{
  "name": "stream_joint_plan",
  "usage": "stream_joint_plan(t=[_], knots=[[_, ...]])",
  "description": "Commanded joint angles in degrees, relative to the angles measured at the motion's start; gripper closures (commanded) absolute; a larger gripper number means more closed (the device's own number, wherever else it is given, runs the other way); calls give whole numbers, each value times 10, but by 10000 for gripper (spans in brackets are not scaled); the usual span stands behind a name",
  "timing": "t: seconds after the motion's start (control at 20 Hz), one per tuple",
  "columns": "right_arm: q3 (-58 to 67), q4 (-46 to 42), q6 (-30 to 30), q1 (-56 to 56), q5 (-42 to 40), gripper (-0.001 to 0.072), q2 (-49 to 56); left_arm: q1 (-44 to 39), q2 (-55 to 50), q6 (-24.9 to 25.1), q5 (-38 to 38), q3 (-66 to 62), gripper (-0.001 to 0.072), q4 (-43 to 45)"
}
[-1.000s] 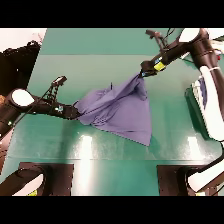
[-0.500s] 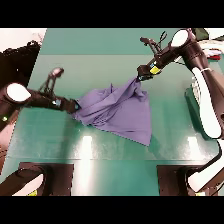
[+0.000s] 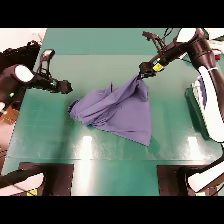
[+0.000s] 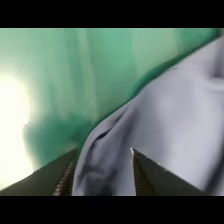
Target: Fold the shirts.
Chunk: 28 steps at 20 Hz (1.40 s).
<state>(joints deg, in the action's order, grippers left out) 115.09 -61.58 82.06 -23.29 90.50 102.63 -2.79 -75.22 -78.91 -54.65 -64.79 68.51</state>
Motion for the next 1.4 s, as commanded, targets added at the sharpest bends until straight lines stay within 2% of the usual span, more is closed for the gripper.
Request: stream_joint_plan(t=[0.0, 0.1, 0.55, 0.6, 0.65, 0.75, 0.9, 1.35], knots=[[0, 0, 0, -1, 5, 697, -2, 43, -95, 65, -48, -8, 284, -97], [0, 0, 0, -1, 5, 697, -2, 43, -122, 88, -59, -8, 284, -105], [0, 0, 0, 0, 7, 696, -2, 17, -143, 89, -36, -7, 293, -95], [0, 0, 0, 0, 7, 696, -2, 17, -143, 89, -34, -8, 519, -96], [0, 0, 0, 0, 7, 697, -2, 18, -142, 88, -34, -9, 672, -97], [0, 0, -1, 1, 8, 697, -5, 18, -136, 83, -45, -30, 679, -99], [1, -1, -1, 19, 2, 697, -40, 20, -70, 83, -42, -86, 679, -99], [1, 0, -18, 120, -35, 697, -279, 37, 251, 81, -42, -275, 679, -85]])
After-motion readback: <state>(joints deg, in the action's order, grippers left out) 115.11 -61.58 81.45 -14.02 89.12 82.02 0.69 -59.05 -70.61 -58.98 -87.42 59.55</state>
